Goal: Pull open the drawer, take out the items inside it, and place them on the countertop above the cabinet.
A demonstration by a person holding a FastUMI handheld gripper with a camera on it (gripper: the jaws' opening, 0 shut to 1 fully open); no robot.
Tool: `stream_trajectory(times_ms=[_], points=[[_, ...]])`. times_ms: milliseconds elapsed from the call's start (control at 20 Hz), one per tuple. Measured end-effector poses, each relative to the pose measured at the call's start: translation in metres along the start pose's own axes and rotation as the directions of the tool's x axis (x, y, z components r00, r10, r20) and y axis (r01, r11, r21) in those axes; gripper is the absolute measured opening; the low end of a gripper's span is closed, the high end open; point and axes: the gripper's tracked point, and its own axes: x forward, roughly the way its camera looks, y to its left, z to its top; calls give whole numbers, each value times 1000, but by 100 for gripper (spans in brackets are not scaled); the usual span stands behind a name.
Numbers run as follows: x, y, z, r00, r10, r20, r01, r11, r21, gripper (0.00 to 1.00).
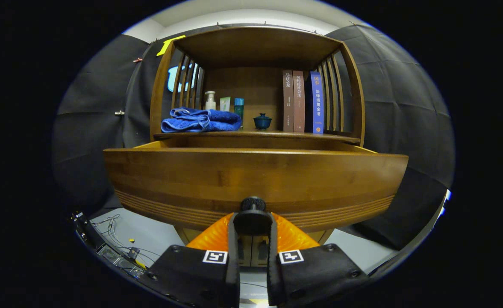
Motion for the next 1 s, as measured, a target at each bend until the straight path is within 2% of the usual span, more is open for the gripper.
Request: stream_trajectory(times_ms=[100,300,400,500,650,1000], points=[[-1,-1,0,1000,-1,-5,1,1000,-6,30],[-4,5,-12,998,36,-54,-37,999,-19,49],[-15,11,-16,994,67,-91,-67,998,2,74],[-20,9,-5,996,52,-77,-53,999,-3,100],[-33,4,13,995,35,-88,-39,998,-42,100],[-65,0,75,964,65,-256,-69,998,-7,100]])
